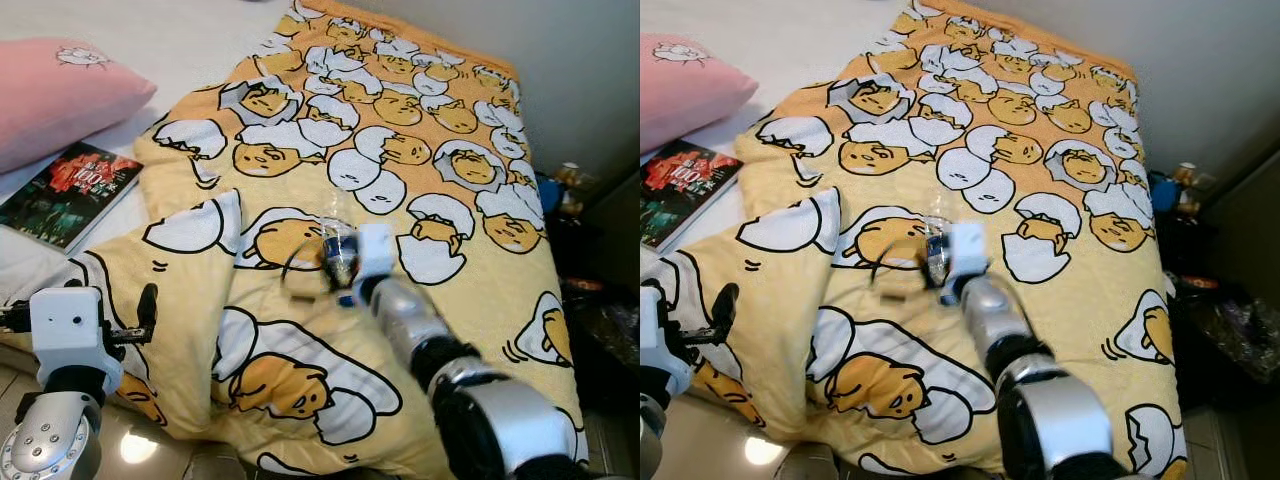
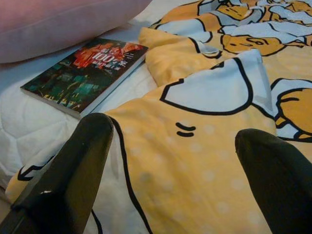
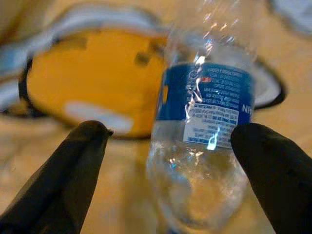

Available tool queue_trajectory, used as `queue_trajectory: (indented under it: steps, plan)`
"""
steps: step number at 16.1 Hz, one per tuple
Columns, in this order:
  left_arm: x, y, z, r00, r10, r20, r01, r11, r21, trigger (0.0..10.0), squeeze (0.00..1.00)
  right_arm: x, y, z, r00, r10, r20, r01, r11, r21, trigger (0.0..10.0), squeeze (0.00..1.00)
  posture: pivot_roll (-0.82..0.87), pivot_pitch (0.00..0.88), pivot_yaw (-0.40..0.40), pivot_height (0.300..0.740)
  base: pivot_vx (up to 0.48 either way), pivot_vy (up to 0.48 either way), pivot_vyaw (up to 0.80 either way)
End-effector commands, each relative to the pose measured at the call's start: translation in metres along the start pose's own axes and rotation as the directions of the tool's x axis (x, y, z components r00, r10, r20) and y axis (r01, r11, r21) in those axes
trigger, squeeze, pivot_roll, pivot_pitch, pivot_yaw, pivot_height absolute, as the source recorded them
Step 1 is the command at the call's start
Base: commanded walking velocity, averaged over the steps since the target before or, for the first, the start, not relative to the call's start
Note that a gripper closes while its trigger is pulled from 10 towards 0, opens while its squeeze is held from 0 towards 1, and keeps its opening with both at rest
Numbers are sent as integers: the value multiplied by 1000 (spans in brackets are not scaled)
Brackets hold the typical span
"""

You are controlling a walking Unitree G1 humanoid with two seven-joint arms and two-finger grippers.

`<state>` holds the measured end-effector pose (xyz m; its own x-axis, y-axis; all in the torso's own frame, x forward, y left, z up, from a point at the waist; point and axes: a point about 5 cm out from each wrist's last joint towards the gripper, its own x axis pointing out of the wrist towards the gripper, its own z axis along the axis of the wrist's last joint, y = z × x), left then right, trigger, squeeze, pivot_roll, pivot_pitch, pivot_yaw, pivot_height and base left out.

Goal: Clean up the room

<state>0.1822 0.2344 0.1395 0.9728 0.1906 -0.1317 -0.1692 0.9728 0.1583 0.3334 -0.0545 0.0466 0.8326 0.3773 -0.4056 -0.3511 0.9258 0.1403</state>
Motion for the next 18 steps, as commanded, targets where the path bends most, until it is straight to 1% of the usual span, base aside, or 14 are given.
queue_trajectory:
  steps: [1, 4, 5, 6, 9, 11, 13, 15, 18]
  plan:
    - [-2, -6, 4, 1000, -25, 9, 25, 1000, -7, 10000, 0, -4, -7, -15, 997, -24, -69, 23, 1000, -10, 10000, 12, 551, 161, -206, 740, 0, 0, 0]
    - [-4, -4, 5, 1000, -23, 2, 23, 1000, 0, 10000, 0, -1, 2, -13, 998, -13, -69, 12, 1000, -20, 10000, 0, 563, 171, -205, 740, 0, 0, 0]
    - [-4, -3, 5, 1000, -22, -1, 22, 1000, 0, 10000, 0, -1, 4, -12, 998, -9, -68, 7, 1000, -19, 8706, 0, 565, 171, -203, 740, 0, 0, 0]
    - [-5, -2, 4, 1000, -20, -9, 20, 1000, 1, 10000, 0, 0, 6, -12, 998, -4, -66, 4, 1000, 0, 0, 0, 562, 170, -202, 740, 0, 0, 0]
    - [-3, -4, 5, 1000, -26, -12, 26, 1000, -1, 10000, 0, -1, 3, -15, 995, -33, -91, 33, 999, 4, 0, 0, 555, 166, -200, 740, 0, 0, 0]
    - [1, -7, 5, 999, -38, -12, 38, 999, -7, 10000, 0, -1, 1, -14, 996, -33, -88, 37, 998, 51, 0, 8, 532, 155, -201, 740, 0, 0, 0]
    - [5, -11, 5, 999, -47, -8, 47, 999, -10, 10000, 0, -1, -1, -13, 996, -34, -83, 39, 998, 55, 0, 8, 525, 149, -202, 740, 0, 0, 0]
    - [11, -13, 6, 999, -49, 3, 49, 999, -16, 10000, 0, 0, -4, -3, 998, -52, -37, 54, 997, 61, 0, 8, 517, 138, -206, 740, 0, 0, 0]
    - [13, -14, 7, 999, -48, 8, 48, 999, -22, 10000, 0, 5, -2, 26, 996, -47, 76, 44, 998, 41, 0, 51, 512, 131, -211, 740, 0, 0, 0]
